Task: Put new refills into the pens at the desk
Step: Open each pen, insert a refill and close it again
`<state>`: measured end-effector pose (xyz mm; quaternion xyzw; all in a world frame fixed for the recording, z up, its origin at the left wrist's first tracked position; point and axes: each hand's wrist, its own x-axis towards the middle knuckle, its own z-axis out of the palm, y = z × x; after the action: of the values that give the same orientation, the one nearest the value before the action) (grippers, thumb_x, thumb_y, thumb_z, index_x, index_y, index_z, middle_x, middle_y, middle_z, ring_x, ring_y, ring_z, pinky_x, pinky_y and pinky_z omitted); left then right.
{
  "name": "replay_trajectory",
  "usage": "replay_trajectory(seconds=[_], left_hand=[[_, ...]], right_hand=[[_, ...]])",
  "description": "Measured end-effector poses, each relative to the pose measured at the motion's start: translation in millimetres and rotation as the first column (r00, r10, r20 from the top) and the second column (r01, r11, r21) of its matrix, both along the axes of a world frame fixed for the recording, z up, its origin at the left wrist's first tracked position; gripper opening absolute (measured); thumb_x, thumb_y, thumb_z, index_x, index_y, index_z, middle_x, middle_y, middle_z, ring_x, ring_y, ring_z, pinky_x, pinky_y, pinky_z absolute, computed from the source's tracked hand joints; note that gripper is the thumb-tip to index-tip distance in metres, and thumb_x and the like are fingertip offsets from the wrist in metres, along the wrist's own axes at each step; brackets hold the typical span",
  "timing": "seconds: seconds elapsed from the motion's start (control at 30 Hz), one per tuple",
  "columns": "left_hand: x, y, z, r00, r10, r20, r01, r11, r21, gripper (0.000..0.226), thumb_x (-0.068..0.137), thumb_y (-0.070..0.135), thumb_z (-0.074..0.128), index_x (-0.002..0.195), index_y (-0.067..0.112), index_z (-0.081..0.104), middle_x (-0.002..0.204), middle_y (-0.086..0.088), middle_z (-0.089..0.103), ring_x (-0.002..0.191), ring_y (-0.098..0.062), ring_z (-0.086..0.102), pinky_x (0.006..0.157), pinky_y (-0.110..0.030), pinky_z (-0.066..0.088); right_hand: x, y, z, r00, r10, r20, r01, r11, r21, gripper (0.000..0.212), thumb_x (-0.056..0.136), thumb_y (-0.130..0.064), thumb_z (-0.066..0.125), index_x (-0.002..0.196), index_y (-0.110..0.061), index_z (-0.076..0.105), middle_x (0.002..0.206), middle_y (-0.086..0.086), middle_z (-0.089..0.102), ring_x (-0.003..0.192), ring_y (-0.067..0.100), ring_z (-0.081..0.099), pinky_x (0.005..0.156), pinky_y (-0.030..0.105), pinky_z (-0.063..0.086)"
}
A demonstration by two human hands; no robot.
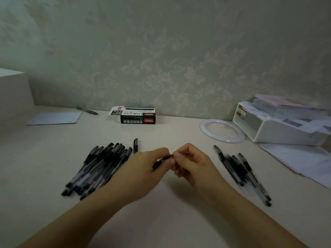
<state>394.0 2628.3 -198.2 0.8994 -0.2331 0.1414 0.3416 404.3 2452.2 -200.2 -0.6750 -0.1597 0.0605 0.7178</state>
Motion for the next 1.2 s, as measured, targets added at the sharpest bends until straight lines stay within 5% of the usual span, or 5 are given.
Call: replay_trajectory(seconds=[0.27,0.43,0.6,0.9,1.2], left_hand=[[3,1,-3,0.986,0.167,0.023,-0.166,0.985,-0.039,0.041,0.084,0.069,0.034,0.081,0.028,0.04,0.051,0.003,0.045,0.045,-0.008,0.041,0.044,-0.022,0.029],[7,4,-7,0.993,0.104,-0.05,-0.107,0.991,-0.081,0.016,0.098,0.025,0.044,0.084,0.025,0.038,0.055,0.008,0.048,0.046,-0.008,0.042,0.045,-0.024,0.034],[8,4,-10,0.991,0.133,0.023,-0.133,0.991,0.02,0.01,0.095,0.026,0.054,0.091,0.027,0.045,0.085,0.013,0.053,0.075,-0.002,0.052,0.063,-0.015,0.043],[4,0,-4,0.995,0.035,0.097,-0.035,0.999,-0.006,0.011,0.09,0.028,0.063,0.089,0.026,0.053,0.086,0.016,0.055,0.087,-0.001,0.05,0.072,-0.012,0.042],[4,1,0,0.997,-0.015,0.072,0.015,1.0,-0.005,0.009,0.094,0.023,0.057,0.092,0.021,0.066,0.079,0.014,0.061,0.077,-0.001,0.057,0.066,-0.011,0.043]], right_hand=[[8,-6,-4,0.966,-0.239,0.093,0.241,0.97,-0.007,0.004,0.093,-0.015,0.064,0.092,-0.012,0.064,0.079,0.004,0.073,0.071,0.012,0.067,0.068,0.022,0.053],[12,-17,-14,0.878,-0.247,0.41,0.433,0.774,-0.462,0.017,0.083,-0.012,0.069,0.081,-0.025,0.057,0.076,-0.008,0.068,0.071,0.005,0.064,0.067,0.018,0.053],[12,-19,-19,0.875,-0.083,0.477,0.424,0.606,-0.672,0.013,0.087,-0.021,0.067,0.082,-0.029,0.059,0.077,-0.013,0.06,0.068,0.0,0.055,0.063,0.019,0.045],[11,-13,-10,0.917,-0.192,0.35,0.332,0.854,-0.401,0.025,0.084,-0.056,0.064,0.08,-0.031,0.068,0.078,-0.014,0.07,0.072,0.003,0.063,0.066,0.017,0.049],[14,-14,-11,0.973,-0.095,0.212,0.146,0.96,-0.24,0.01,0.087,-0.015,0.073,0.08,-0.023,0.074,0.074,-0.001,0.074,0.069,0.008,0.066,0.067,0.016,0.05]])
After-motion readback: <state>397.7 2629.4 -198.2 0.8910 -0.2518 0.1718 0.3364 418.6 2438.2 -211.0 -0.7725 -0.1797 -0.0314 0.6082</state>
